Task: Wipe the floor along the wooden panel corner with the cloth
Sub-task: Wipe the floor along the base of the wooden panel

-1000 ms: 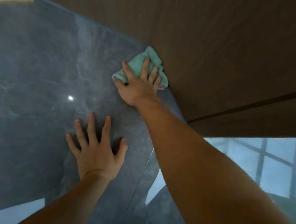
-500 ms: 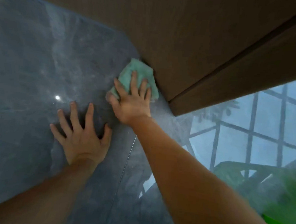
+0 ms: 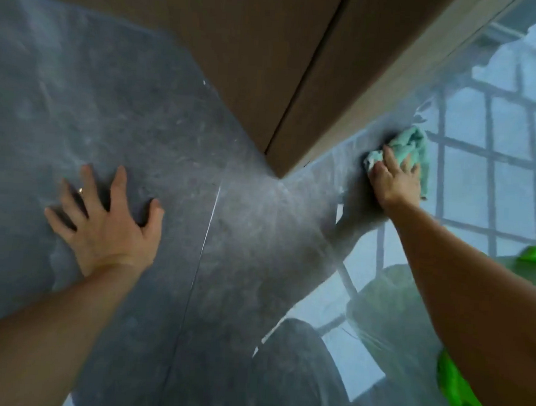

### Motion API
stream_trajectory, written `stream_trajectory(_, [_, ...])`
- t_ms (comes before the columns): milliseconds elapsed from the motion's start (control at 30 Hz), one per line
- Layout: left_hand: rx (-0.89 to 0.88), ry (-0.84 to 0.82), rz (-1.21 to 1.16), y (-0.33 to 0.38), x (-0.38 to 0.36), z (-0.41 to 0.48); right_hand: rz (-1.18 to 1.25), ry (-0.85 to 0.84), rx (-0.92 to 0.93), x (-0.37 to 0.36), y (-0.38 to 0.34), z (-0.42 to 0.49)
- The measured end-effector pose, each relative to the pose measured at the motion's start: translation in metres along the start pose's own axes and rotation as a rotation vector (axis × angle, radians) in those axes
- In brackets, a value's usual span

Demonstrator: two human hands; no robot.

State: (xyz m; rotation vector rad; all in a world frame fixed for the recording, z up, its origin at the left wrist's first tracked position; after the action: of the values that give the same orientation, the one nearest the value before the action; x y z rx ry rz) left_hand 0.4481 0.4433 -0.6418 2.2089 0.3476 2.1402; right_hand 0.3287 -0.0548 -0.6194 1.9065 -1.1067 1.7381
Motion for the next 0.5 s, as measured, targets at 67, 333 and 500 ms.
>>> stream_trajectory(67, [0.009,0.005,0.001,0.000,0.001,0.001,0.030,-0.014,0.179,-0.013,-0.048,-0.007])
stream_trajectory(333, [0.014,0.003,-0.023,0.001,0.004,0.000,-0.158,-0.362,1.291,-0.052,-0.116,-0.168])
stream_trajectory(500, [-0.003,0.024,0.032,0.005,0.001,0.002,0.032,-0.220,0.714,-0.005,-0.085,-0.024])
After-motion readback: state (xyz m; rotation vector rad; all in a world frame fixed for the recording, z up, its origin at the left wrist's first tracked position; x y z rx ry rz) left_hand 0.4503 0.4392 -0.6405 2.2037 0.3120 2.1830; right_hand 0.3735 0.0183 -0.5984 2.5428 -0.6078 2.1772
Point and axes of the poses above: each hand's wrist, its own z-axis towards the middle knuckle, its own x-axis out of the back of the hand, y = z × x, the point moved 9 cm from there along z, towards the middle knuckle, and after that the axes turned 8 degrees about x, right-handed, at the moved point
